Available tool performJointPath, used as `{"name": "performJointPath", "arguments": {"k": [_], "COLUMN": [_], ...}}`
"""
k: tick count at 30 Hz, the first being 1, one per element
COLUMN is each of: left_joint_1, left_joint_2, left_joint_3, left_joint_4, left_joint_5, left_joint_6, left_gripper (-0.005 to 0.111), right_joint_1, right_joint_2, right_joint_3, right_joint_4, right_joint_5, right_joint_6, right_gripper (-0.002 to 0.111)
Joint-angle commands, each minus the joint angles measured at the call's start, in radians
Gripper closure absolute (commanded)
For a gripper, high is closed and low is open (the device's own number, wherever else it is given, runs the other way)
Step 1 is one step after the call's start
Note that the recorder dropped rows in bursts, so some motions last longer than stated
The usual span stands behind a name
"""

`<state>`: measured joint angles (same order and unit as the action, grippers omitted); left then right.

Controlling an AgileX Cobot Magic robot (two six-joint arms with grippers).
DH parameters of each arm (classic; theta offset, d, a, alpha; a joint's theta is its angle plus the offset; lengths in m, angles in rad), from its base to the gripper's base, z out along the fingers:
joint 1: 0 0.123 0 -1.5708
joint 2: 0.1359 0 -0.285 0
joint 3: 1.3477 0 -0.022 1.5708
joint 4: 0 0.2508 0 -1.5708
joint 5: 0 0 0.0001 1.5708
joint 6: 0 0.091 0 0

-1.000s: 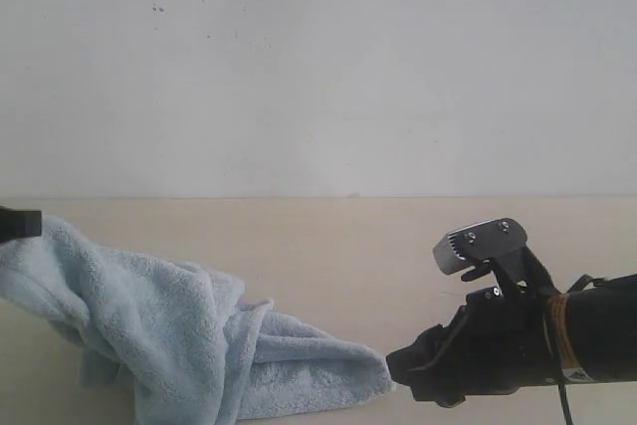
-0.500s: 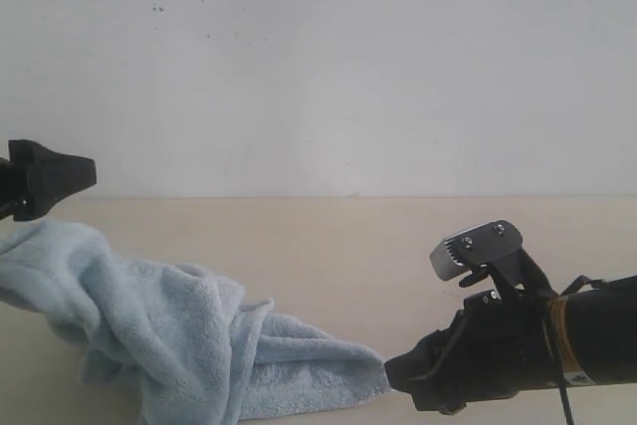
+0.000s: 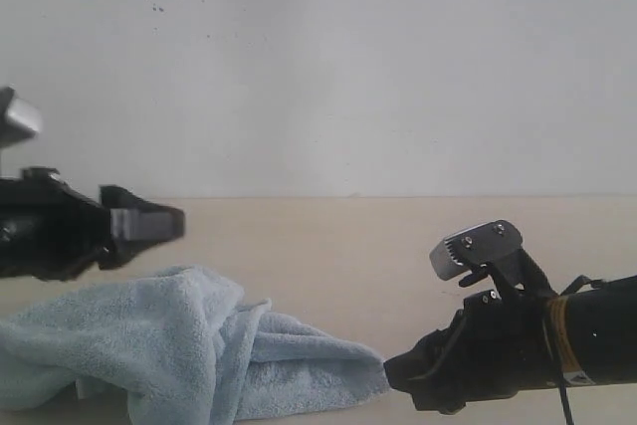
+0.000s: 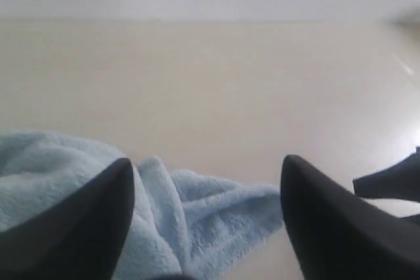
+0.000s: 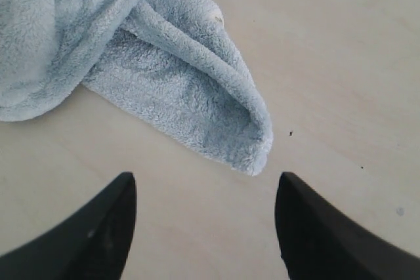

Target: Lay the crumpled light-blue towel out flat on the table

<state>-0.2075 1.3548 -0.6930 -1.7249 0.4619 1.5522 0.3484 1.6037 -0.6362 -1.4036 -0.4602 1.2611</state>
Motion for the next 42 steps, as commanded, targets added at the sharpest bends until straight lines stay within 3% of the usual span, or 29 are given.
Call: {"name": "performJointPath", "arguments": {"k": [1, 5, 8, 15, 29, 37, 42], "left_joint_1": [-0.133, -0.224, -0.257, -0.266, -0.315, -0.317, -0.317], "left_joint_2": [0.178, 0.330, 0.421, 0.501, 0.615, 0.649, 0.669], "left_joint_3": [-0.032, -0.136, -0.208, -0.291, -0.344, -0.346, -0.346], "left_joint_4": [-0.020, -0.020, -0.020, -0.020, -0.020, -0.020, -0.020], "left_joint_5": [-0.015, -0.081, -0.161, -0.324, -0.392, -0.469, -0.462], "left_joint_6": [0.063, 0.073, 0.064, 0.066, 0.079, 0.079, 0.079], "left_gripper": [0.043, 0.043, 0.043, 0.043, 0.043, 0.063, 0.086], "right_joint_1": [0.001, 0.001, 0.001, 0.001, 0.001, 0.001, 0.001], "right_joint_2": [0.002, 0.002, 0.002, 0.002, 0.002, 0.002, 0.002], "right_joint_3": [-0.005, -0.005, -0.005, -0.005, -0.005, -0.005, -0.005], "right_joint_4": [0.006, 0.006, 0.006, 0.006, 0.006, 0.006, 0.008], "right_joint_5": [-0.003, -0.003, -0.003, -0.003, -0.007, -0.007, -0.010], "right_joint_6": [-0.008, -0.008, -0.008, -0.008, -0.008, -0.008, -0.008], "right_gripper": [0.049, 0.049, 0.049, 0.049, 0.049, 0.049, 0.049]}}
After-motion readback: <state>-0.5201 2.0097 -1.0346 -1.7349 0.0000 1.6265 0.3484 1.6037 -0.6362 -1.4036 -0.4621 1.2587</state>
